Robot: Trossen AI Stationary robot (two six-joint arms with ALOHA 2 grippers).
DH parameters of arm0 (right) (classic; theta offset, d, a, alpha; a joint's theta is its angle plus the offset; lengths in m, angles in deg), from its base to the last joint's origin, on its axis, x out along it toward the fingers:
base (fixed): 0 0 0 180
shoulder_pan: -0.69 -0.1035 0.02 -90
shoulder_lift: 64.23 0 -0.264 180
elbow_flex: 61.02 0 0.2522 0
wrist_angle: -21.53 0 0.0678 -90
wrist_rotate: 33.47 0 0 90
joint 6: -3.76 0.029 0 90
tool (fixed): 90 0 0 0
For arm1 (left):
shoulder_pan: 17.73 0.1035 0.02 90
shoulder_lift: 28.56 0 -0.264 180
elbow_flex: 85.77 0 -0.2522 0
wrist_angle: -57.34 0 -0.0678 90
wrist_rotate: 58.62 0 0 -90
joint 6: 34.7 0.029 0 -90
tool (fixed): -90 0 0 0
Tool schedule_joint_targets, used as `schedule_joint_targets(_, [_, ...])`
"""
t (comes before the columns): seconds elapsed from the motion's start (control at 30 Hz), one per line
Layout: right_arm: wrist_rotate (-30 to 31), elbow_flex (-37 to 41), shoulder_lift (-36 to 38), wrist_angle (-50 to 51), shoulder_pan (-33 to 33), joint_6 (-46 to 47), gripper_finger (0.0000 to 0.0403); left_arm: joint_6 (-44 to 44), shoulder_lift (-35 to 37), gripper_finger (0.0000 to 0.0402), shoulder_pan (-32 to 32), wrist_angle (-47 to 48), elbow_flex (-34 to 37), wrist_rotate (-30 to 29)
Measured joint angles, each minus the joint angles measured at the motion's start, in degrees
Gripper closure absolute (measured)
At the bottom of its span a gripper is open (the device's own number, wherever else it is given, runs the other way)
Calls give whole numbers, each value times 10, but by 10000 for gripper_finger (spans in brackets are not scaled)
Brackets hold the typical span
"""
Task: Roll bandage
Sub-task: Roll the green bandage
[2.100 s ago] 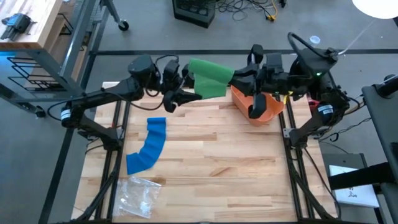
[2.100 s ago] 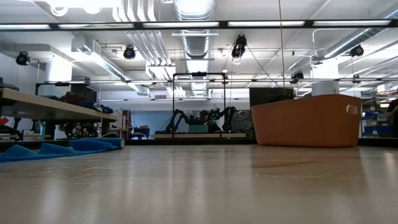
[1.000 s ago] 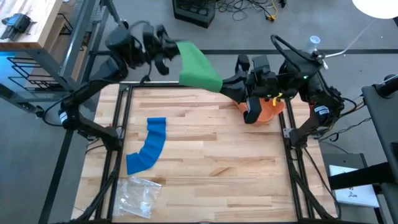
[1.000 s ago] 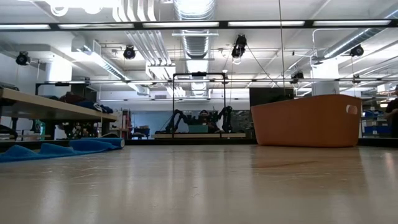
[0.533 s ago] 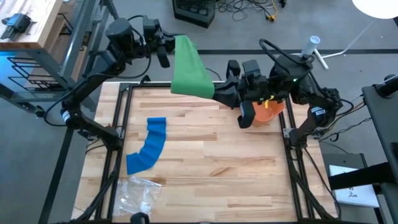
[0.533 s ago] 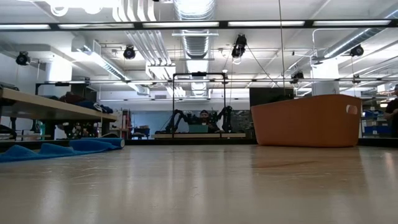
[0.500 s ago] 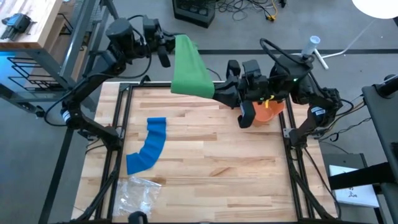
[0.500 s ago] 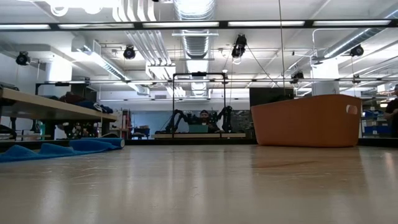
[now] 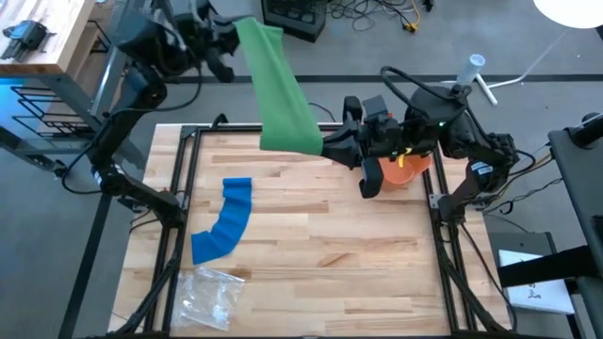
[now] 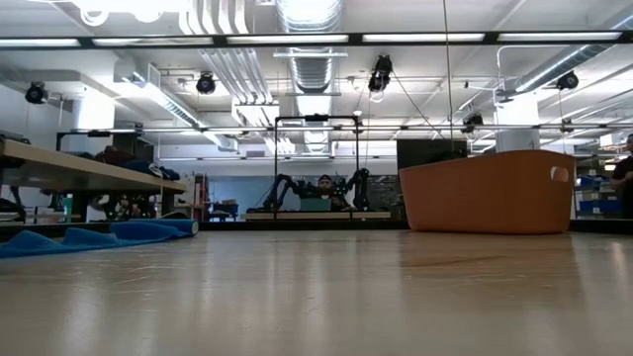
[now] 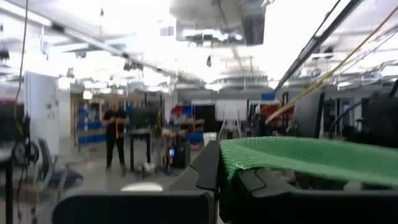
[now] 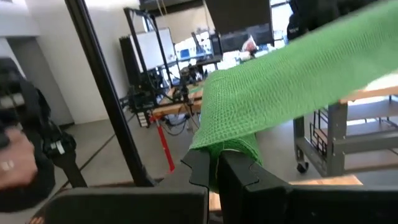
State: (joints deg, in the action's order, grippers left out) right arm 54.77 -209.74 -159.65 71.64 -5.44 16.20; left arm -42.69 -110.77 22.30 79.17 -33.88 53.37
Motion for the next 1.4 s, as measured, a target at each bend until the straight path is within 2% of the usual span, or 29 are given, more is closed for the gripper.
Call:
schedule_joint_targets(0.23, [-7, 1, -1, 23, 0, -8, 400, 0, 1, 401, 0, 13, -42, 0])
schedule_joint_targets(0.4, [-69, 2, -6, 24, -1, -10, 400, 0, -1, 401, 5, 20, -25, -4])
schedule_joint_targets(0.67, [-105, 2, -12, 24, -5, -18, 400, -16, -13, 401, 6, 34, 16, -4])
schedule_joint_targets(1.0, [-103, 2, -3, 23, -5, -26, 400, -39, -25, 401, 9, 37, 24, -4])
schedule_joint_targets(1.13, [-102, 2, 9, 28, -5, -42, 400, -48, -16, 401, 10, 49, 22, 41])
schedule_joint_targets(1.4, [-98, 2, 17, 83, -5, -60, 400, -64, -2, 401, 10, 12, -24, 40])
